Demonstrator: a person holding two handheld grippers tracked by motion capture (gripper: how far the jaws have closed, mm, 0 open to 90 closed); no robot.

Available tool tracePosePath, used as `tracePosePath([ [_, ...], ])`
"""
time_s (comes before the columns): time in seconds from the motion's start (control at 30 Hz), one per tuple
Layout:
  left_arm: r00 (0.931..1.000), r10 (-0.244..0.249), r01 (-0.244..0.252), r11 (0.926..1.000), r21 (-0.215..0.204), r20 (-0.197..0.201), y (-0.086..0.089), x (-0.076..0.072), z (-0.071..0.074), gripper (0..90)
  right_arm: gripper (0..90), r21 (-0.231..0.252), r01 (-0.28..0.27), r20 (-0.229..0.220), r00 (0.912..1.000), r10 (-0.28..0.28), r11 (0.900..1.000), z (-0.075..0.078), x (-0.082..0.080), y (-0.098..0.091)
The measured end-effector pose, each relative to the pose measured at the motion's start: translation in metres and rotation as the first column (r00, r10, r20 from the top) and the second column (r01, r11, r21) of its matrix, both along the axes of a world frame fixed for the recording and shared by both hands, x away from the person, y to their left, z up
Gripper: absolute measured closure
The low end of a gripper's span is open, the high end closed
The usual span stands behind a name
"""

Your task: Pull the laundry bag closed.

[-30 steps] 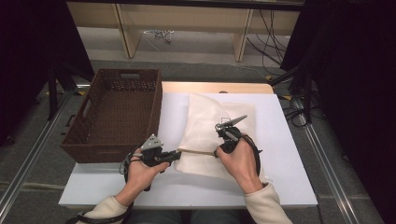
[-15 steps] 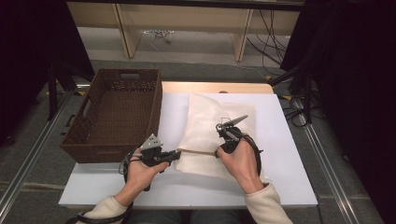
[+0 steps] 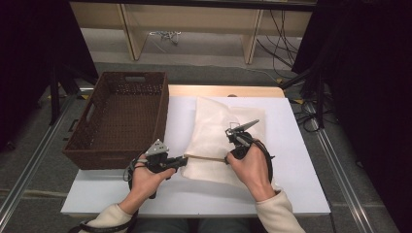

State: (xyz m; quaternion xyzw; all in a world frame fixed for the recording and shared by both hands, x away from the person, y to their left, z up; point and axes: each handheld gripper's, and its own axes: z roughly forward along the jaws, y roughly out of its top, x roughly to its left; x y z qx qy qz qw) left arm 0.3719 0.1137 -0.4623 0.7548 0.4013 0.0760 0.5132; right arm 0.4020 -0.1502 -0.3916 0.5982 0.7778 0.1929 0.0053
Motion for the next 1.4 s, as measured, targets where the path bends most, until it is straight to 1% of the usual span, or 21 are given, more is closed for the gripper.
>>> tracePosePath([
  [0.13, 1.0, 0.001, -0.001, 1.0, 0.001, 0.004, 0.0005, 0.0004, -0.0007, 85.2, 87.6, -0.01, 0.004, 0.002, 1.0, -0.004, 0.9999, -0.0014, 0.0003, -0.0015],
  [0.2, 1.0, 0.001, -0.001, 1.0, 0.001, 0.004, 0.0004, 0.0003, -0.0008, 85.2, 87.6, -0.011, -0.019, 0.026, 0.9995, 0.019, 0.9998, -0.0031, 0.0013, -0.0027],
  [0.23, 1.0, 0.0, 0.0, 1.0, 0.0, 0.002, 0.0006, 0.0004, -0.0007, 85.2, 87.6, -0.01, -0.007, 0.01, 0.9999, 0.007, 0.9999, -0.0018, 0.0008, -0.0019],
  [0.27, 1.0, 0.0, 0.0, 1.0, -0.001, 0.002, 0.0007, 0.0004, -0.0006, 85.2, 87.6, -0.015, -0.047, 0.042, 0.998, 0.048, 0.9988, -0.0036, 0.0024, -0.0043],
  [0.3, 1.0, -0.001, 0.001, 1.0, -0.001, 0.002, 0.0007, 0.0004, -0.0005, 85.2, 87.6, -0.009, 0.002, 0.006, 1.0, -0.002, 1.0, -0.0013, 0.0003, -0.0016],
  [0.47, 1.0, -0.002, 0.002, 1.0, -0.004, 0.002, 0.0003, 0.0001, -0.0007, 85.2, 87.6, 0.0, 0.026, -0.009, 0.9996, -0.026, 0.9997, 0.0, -0.0007, -0.0011],
  [0.53, 1.0, -0.003, 0.003, 1.0, 0.0, -0.002, 0.0005, -0.0001, -0.0005, 85.2, 87.6, -0.006, -0.01, 0.028, 0.9995, 0.01, 0.9999, -0.0026, 0.0006, -0.0036],
  [0.6, 1.0, -0.002, 0.002, 1.0, 0.002, 0.003, 0.0013, 0.0004, -0.0009, 85.2, 87.6, -0.016, -0.009, 0.033, 0.9994, 0.009, 0.9998, -0.0025, 0.0004, -0.004],
  [0.63, 1.0, 0.008, -0.008, 1.0, -0.002, -0.005, 0.0011, -0.0002, -0.0008, 85.2, 87.6, -0.016, -0.002, 0.015, 0.9999, 0.002, 0.9999, -0.0015, -0.0002, -0.0042],
  [0.67, 0.9999, 0.011, -0.011, 0.9999, -0.009, -0.006, 0.0008, -0.0003, -0.0009, 85.2, 87.6, -0.02, 0.033, -0.004, 0.9995, -0.033, 0.9993, 0.0002, -0.0009, -0.003],
  [0.73, 1.0, 0.007, -0.007, 1.0, -0.003, -0.002, 0.0012, -0.0002, -0.0007, 85.2, 87.6, -0.016, -0.001, 0.006, 1.0, 0.001, 0.9999, -0.001, 0.0005, -0.0068],
  [0.77, 1.0, 0.006, -0.006, 1.0, -0.002, -0.003, 0.0011, -0.0002, -0.0007, 85.2, 87.6, -0.01, 0.014, -0.008, 0.9999, -0.014, 0.9999, 0.0002, -0.0006, -0.0058],
  [0.8, 1.0, 0.007, -0.007, 0.9999, -0.008, -0.004, 0.0011, -0.0001, -0.001, 85.2, 87.6, -0.011, -0.017, 0.027, 0.9995, 0.017, 0.9998, -0.0021, 0.0007, -0.0076],
  [0.83, 1.0, 0.006, -0.006, 1.0, -0.004, -0.006, 0.0018, 0.0, -0.0009, 85.2, 87.6, -0.024, -0.035, 0.043, 0.9984, 0.036, 0.9991, -0.0033, 0.0019, -0.0088],
  [0.87, 1.0, 0.006, -0.006, 1.0, -0.005, -0.007, 0.0017, -0.0001, -0.001, 85.2, 87.6, -0.02, -0.013, 0.033, 0.9993, 0.014, 0.9997, -0.0026, 0.0009, -0.0074],
  [1.0, 0.9999, 0.012, -0.012, 0.9999, -0.006, -0.011, 0.0017, -0.0004, -0.0008, 85.2, 87.6, -0.019, -0.011, 0.028, 0.9996, 0.011, 0.9998, -0.0027, 0.0007, -0.0072],
  [1.03, 0.9999, 0.007, -0.007, 1.0, -0.003, -0.007, 0.0023, 0.0001, -0.0005, 85.2, 87.6, -0.02, 0.04, -0.021, 0.999, -0.04, 0.999, 0.0013, -0.0017, -0.0042],
  [1.07, 0.9999, 0.007, -0.007, 1.0, -0.003, -0.007, 0.0023, 0.0001, -0.0005, 85.1, 87.6, -0.02, 0.04, -0.021, 0.999, -0.04, 0.999, 0.0013, -0.0017, -0.0042],
  [1.1, 1.0, 0.006, -0.006, 1.0, 0.0, -0.007, 0.0026, 0.0002, -0.0008, 85.2, 87.6, -0.027, 0.027, 0.004, 0.9996, -0.027, 0.9993, -0.0008, -0.0005, -0.0067],
  [1.13, 0.9999, 0.006, -0.006, 1.0, 0.001, -0.009, 0.0026, 0.0001, -0.0008, 85.2, 87.6, -0.025, 0.035, -0.01, 0.9993, -0.035, 0.9991, -0.0002, -0.0009, -0.0064],
  [1.4, 0.9999, 0.005, -0.005, 1.0, -0.002, -0.012, 0.0028, 0.0001, -0.0006, 85.2, 87.6, -0.023, 0.036, -0.017, 0.9992, -0.036, 0.9991, 0.001, -0.0014, -0.0069],
])
